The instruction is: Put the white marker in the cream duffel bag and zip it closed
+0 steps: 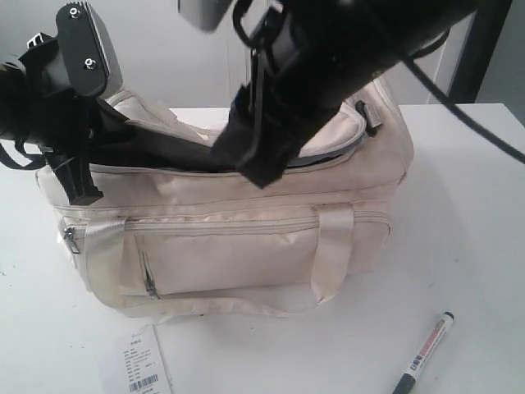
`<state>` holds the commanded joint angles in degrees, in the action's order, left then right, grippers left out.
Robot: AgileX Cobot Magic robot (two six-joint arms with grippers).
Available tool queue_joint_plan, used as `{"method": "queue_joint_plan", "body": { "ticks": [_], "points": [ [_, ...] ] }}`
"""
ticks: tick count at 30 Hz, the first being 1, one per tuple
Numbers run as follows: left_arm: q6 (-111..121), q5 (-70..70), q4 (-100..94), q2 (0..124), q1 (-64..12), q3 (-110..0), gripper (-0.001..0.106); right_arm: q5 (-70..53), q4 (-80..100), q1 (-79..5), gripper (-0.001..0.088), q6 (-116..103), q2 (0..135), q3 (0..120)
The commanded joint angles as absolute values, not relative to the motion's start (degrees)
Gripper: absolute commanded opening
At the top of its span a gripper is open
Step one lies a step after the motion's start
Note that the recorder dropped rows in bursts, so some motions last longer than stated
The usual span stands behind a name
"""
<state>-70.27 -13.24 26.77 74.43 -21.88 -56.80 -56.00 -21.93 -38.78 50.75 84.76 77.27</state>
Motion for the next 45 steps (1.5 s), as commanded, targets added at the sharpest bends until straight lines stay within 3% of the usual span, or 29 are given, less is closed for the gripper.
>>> {"method": "queue_joint_plan", "body": {
  "ticks": [5,11,17,30,32,35,38,40,45],
  "points": [
    [-70.13,-13.37,26.77,74.43,-21.88,-56.8,0.0,-55.88,-32.72,-38.91,0.0641,60.34,87.06,75.45],
    [-67.84,-13.37,26.77,74.43,-21.88,-56.8,0.0,-48.52,-35.46,-40.07,0.0645,72.1,88.98,75.26],
    [-67.6,-13.37,26.77,74.43,-21.88,-56.8,0.0,-39.98,-25.31,-42.22,0.0645,71.71,92.25,75.26],
    [-66.1,-13.25,26.77,74.43,-21.88,-56.8,0.0,-31.0,-23.0,-42.74,0.0643,70.0,97.08,75.26],
    [-66.1,-13.25,26.77,74.43,-21.88,-56.8,0.0,-32.18,-22.82,-42.74,0.0608,70.0,97.73,75.26],
    [-66.1,-13.25,26.77,74.43,-21.88,-56.8,0.0,-33.31,-22.82,-42.74,0.0442,69.89,98.75,75.26],
    [-66.1,-13.25,26.77,74.43,-21.88,-56.8,0.0,-33.41,-22.82,-42.74,0.0209,69.63,99.12,75.26],
    [-66.1,-13.25,26.77,74.43,-21.88,-56.8,0.0,-33.41,-22.82,-42.74,-0.0003,69.63,99.12,75.26],
    [-66.11,-10.19,26.77,74.28,-21.88,-56.8,0.0,-33.28,-22.82,-42.74,0.0,69.63,99.12,75.26]
  ]
}}
